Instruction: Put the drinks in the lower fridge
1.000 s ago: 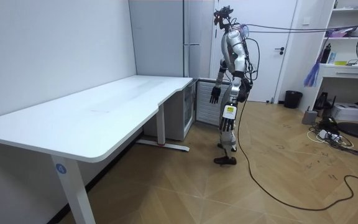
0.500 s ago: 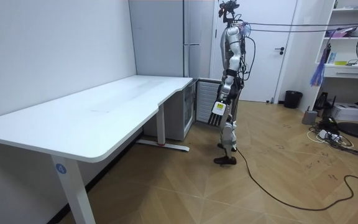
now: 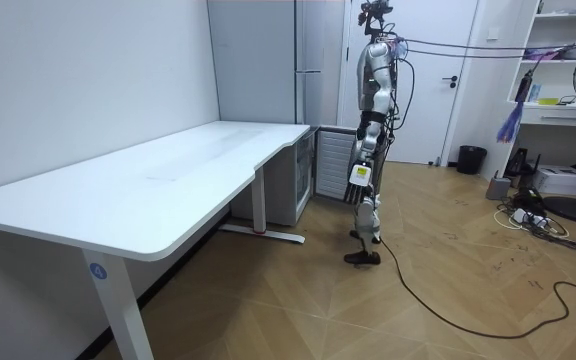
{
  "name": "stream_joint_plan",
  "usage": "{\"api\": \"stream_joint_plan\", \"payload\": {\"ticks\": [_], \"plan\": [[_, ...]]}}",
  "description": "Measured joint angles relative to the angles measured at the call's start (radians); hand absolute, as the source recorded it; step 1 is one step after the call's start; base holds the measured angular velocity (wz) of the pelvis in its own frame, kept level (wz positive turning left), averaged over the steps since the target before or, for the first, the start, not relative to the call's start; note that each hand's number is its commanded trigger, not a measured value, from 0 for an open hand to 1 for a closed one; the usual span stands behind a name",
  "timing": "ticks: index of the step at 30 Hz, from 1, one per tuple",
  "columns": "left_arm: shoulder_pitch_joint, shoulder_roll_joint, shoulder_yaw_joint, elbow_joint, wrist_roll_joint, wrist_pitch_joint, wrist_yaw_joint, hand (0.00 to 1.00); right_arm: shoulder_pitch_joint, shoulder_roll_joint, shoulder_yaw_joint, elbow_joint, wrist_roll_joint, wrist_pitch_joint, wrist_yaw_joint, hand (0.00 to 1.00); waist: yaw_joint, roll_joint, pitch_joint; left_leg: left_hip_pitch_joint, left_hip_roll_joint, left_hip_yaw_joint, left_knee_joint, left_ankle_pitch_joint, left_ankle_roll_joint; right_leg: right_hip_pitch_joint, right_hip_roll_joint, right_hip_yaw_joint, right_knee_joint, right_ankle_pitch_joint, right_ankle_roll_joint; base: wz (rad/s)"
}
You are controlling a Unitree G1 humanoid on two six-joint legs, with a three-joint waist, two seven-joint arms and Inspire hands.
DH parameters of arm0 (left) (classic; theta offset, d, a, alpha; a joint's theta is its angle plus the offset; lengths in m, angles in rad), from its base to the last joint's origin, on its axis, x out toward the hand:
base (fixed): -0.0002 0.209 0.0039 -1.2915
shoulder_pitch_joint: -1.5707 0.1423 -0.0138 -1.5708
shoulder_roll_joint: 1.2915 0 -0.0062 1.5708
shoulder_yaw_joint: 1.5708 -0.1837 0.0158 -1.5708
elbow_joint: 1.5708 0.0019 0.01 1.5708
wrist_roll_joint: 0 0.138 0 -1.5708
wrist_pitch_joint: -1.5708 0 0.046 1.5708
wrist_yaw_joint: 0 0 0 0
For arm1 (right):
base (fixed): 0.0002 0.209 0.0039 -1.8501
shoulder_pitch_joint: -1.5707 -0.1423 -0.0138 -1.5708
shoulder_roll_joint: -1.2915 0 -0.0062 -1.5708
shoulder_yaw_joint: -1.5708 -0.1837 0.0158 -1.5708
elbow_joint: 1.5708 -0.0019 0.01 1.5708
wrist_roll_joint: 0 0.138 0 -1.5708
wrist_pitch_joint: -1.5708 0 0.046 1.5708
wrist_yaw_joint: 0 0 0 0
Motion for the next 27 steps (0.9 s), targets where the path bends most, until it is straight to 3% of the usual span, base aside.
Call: {"api": "stream_joint_plan", "payload": {"ticks": [5, 10, 17, 21, 27], "plan": [[-0.005, -0.018, 0.018, -0.004, 0.086, 0.058, -0.017, 0.00, -0.003, 0.001, -0.004, 0.012, -0.013, 0.003, 0.003, 0.00, 0.009, 0.005, -0.0019, 0.007, 0.000, -0.003, 0.004, -0.003, 0.001, 0.014, 0.005, 0.014, -0.013, 0.006, 0.000, 0.03], [-0.052, -0.024, 0.018, -0.009, 0.140, 0.073, -0.010, 0.00, -0.004, 0.002, -0.005, 0.014, -0.034, 0.001, 0.003, 0.00, 0.006, 0.009, -0.0030, 0.004, 0.000, -0.004, 0.002, -0.003, 0.002, 0.011, 0.009, 0.031, -0.014, 0.007, -0.001, -0.01], [-0.100, -0.026, 0.029, -0.065, 0.168, 0.061, -0.001, 0.00, -0.012, 0.004, -0.004, -0.001, -0.069, 0.000, -0.022, 0.00, 0.006, 0.001, -0.0051, 0.016, -0.003, 0.004, -0.004, -0.003, 0.002, 0.012, 0.012, 0.069, -0.011, 0.009, -0.004, -0.07], [-0.128, -0.027, 0.028, -0.080, 0.168, 0.042, -0.001, 0.00, -0.026, 0.007, 0.001, -0.030, -0.182, 0.000, -0.036, 0.00, 0.000, -0.015, -0.0046, 0.019, -0.003, 0.013, -0.004, -0.003, 0.002, 0.010, 0.011, 0.079, -0.013, 0.012, -0.003, -0.12], [-0.124, -0.024, 0.028, -0.104, 0.165, 0.027, -0.007, 0.00, 0.001, 0.001, 0.000, -0.318, -0.459, 0.022, -0.054, 0.00, -0.002, -0.030, -0.0062, 0.040, -0.002, 0.033, -0.015, -0.003, 0.002, 0.011, 0.012, 0.105, -0.011, 0.013, -0.002, -0.13]]}}
